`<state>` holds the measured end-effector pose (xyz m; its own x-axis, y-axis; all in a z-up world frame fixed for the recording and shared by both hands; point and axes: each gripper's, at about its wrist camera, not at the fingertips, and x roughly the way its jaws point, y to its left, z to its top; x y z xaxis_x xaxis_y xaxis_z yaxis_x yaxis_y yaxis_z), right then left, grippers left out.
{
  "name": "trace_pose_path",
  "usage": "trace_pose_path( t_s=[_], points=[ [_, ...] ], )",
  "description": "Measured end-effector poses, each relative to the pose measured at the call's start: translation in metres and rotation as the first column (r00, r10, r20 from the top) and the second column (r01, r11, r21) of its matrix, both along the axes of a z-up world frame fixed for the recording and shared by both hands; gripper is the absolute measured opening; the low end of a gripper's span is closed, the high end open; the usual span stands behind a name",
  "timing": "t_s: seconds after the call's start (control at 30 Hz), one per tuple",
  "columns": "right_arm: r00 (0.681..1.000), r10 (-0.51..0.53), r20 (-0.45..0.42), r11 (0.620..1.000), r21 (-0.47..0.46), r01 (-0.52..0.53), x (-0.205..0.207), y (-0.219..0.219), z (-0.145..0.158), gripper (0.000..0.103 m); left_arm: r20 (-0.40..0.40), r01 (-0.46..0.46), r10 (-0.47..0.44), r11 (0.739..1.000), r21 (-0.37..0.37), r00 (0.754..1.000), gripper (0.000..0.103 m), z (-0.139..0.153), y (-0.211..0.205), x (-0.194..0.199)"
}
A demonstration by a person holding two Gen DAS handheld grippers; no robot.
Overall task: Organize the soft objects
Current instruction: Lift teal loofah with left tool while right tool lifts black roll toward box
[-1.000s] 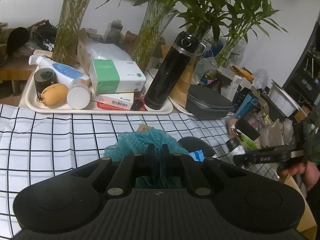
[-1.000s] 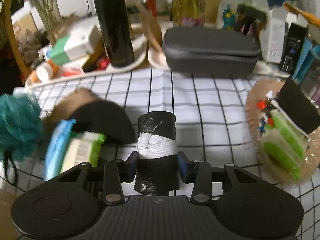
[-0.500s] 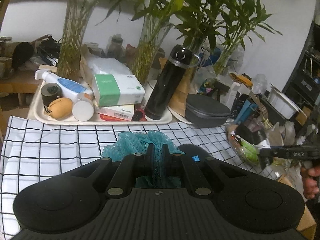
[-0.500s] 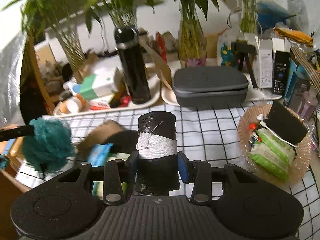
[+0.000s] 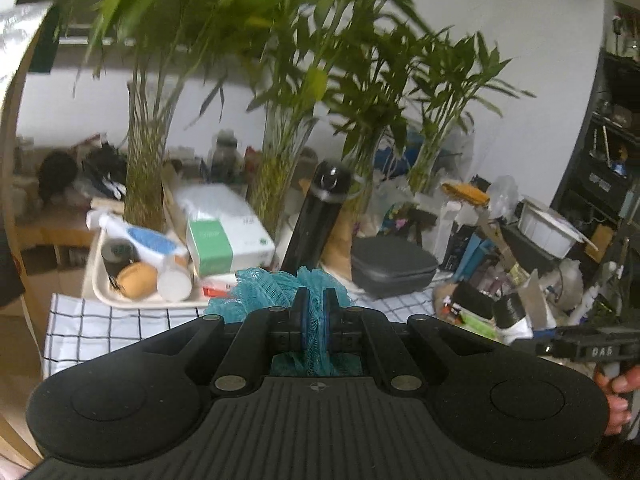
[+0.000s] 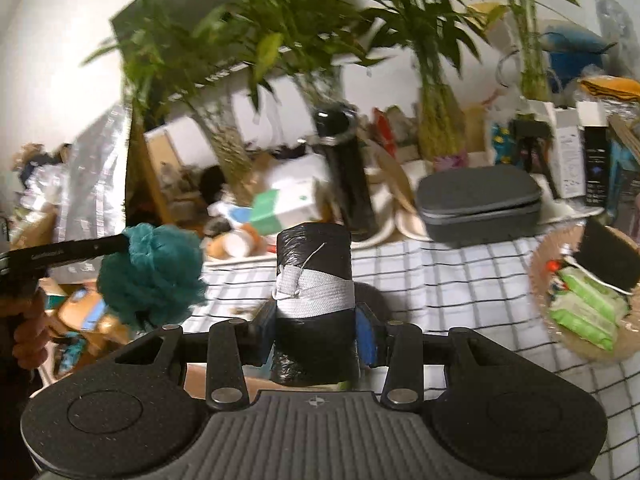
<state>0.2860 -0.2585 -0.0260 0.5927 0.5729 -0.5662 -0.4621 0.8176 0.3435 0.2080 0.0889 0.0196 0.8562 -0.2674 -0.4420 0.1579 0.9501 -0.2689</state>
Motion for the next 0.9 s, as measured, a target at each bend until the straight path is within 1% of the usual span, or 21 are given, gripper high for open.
trace_pose_path(
  t_s=[0.23, 0.4, 0.53, 0.77, 0.9],
  points=[
    [0.996, 0.085, 0.020, 0.996, 0.020, -0.085, -0.023, 0.011, 0.011, 0.044, 0.026, 0.017, -0.018, 0.999, 0.052, 1.000, 0.007, 0.025, -0.018, -0.032],
    [0.993, 0.115, 0.026, 0.993, 0.029, -0.116, -0.038, 0.016, 0.016, 0.044, 0.031, 0.048, -0.050, 0.996, 0.071, 0.998, 0.007, 0.031, -0.030, -0.054],
    [0.991, 0.133, 0.027, 0.991, 0.022, -0.134, -0.047, 0.018, 0.015, 0.044, 0.034, 0.069, -0.072, 0.995, 0.077, 0.997, 0.007, 0.030, -0.039, -0.068],
    [0.989, 0.143, 0.023, 0.990, 0.014, -0.143, -0.064, 0.015, 0.014, 0.044, 0.040, 0.091, -0.092, 0.995, 0.031, 0.995, 0.007, 0.021, -0.042, -0.087],
    [0.988, 0.151, 0.022, 0.989, -0.006, -0.151, -0.073, 0.017, 0.011, 0.044, 0.039, 0.102, -0.102, 0.995, 0.004, 0.994, 0.006, 0.014, -0.043, -0.095]
  ],
)
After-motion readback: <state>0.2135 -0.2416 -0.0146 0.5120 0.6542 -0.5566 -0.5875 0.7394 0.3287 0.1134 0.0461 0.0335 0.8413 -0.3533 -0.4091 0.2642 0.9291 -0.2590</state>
